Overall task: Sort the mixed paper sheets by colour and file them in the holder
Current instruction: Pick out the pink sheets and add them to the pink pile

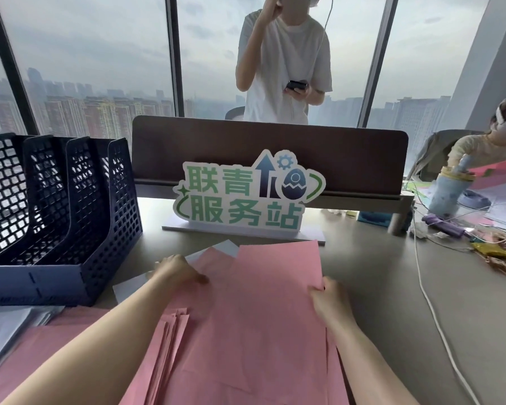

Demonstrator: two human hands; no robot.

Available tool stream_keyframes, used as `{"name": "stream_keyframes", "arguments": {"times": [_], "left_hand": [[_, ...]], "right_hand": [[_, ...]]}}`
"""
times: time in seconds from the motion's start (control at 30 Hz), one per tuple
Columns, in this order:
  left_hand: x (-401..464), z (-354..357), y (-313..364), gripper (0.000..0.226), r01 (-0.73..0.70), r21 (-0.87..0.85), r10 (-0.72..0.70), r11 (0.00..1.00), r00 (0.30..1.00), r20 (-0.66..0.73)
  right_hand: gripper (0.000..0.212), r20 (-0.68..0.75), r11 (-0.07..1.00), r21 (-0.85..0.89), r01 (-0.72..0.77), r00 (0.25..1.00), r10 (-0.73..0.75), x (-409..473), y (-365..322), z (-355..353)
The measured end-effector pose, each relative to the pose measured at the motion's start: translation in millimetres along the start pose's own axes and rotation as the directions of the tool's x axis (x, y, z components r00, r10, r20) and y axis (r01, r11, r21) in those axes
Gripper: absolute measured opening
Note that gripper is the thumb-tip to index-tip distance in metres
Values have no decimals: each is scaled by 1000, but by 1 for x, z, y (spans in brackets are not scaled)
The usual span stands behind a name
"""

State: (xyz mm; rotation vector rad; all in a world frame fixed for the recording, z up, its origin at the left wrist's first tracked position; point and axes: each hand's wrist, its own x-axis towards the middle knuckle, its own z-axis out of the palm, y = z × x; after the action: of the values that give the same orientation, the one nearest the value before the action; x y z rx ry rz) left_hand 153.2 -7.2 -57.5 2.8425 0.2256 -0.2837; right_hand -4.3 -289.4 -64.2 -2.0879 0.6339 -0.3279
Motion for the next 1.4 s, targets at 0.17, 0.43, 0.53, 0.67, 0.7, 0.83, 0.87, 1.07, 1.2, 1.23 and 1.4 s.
{"name": "stream_keyframes", "arguments": {"times": [0.17, 0.43, 0.53, 0.67, 0.7, 0.83, 0.87, 1.07, 1.2, 1.23, 1.4], "left_hand": [[-4, 1, 2, 107, 16, 20, -15, 1000, 997, -75], [2, -4, 2, 52, -72, -86, 70, 994, 997, -25], [-1, -7, 1, 8, -252, -210, 224, 945, 964, -146], [-13, -29, 4, 10, -382, -214, 268, 899, 866, -423], [-18, -41, 5, 9, -403, -244, 242, 882, 832, -499], [-37, -98, 6, 6, -542, -440, 90, 715, 696, -712], [-40, -110, 6, 7, -570, -479, 52, 668, 678, -733], [-41, -137, 1, 5, -587, -625, -36, 514, 713, -700], [-40, -96, 7, 7, -504, -654, 27, 564, 803, -595], [-43, -83, 9, 8, -466, -659, 39, 590, 832, -554], [-54, -30, 25, 20, -319, -781, 88, 537, 942, -324]], "right_hand": [[35, -19, 999, 34, 16, 1000, -16, -5, -2, -3], [37, -37, 997, 72, 13, 999, -10, -4, 1, -2], [30, -26, 997, 82, 5, 1000, -3, -2, 3, -1], [18, -17, 992, 124, -17, 1000, 19, -3, 4, -4], [12, -15, 993, 119, -17, 1000, 19, -3, 5, -5], [18, 15, 991, 133, 10, 1000, -12, -4, 3, -8], [21, 15, 988, 151, 13, 1000, -16, -4, 2, -9], [20, 20, 960, 282, 0, 1000, -6, -11, -8, -13], [25, 54, 903, 428, -41, 998, 20, -11, -19, -11], [27, 59, 887, 460, -42, 998, 17, -11, -22, -10], [22, 27, 849, 529, 18, 999, -38, -7, -37, -11]]}}
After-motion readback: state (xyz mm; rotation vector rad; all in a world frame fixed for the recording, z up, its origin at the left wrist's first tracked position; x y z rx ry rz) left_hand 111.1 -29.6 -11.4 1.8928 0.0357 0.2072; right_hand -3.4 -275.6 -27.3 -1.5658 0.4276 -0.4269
